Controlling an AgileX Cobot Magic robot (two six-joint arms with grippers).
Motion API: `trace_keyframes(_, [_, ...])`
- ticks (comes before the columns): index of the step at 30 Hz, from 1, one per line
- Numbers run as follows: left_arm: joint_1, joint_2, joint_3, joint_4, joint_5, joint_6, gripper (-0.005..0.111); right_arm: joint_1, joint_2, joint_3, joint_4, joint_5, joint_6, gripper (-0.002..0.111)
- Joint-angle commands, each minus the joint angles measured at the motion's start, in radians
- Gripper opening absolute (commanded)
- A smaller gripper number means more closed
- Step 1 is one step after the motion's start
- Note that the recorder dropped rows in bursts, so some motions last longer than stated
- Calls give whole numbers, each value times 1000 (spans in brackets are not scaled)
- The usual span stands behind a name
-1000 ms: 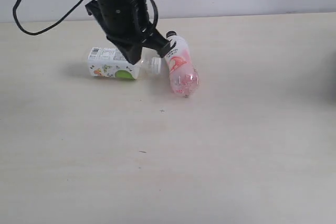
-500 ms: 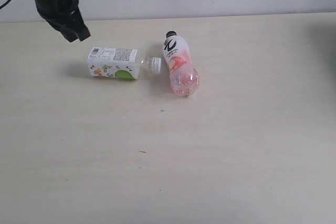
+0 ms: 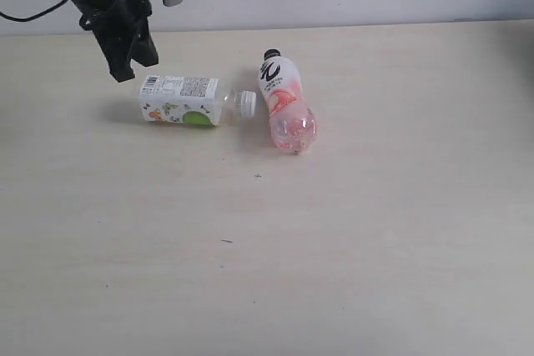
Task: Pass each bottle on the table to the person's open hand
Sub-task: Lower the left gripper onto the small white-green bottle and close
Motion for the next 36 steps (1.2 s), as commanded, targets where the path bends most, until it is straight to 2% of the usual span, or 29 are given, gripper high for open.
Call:
trace_keyframes(1, [0,2,-2,-171,57,261,0,-5,-7,5,-1,-6,-1,0])
trace_keyframes(7, [0,28,-2,-146,-30,234,1,-5,-7,5,-1,-6,-1,0])
trace_keyframes(9, [0,35,-2,-143,-47,234,6,-5,-7,5,-1,-6,-1,0])
trace_keyframes(12, [0,47,-2,-140,-63,234,27,-5,-7,5,-1,-6,-1,0])
trace_keyframes(17, [0,61,-2,-142,-78,234,86,-5,-7,5,-1,-6,-1,0])
trace_keyframes(19, [0,61,-2,-158,-100,217,101,-5,-7,5,-1,-6,-1,0])
trace_keyframes(20, [0,61,-2,-160,-105,197,105,-5,-7,5,-1,-6,-1,0])
trace_keyframes(36, [0,98,0,-91,-84,189,105,-5,-7,5,-1,-6,-1,0])
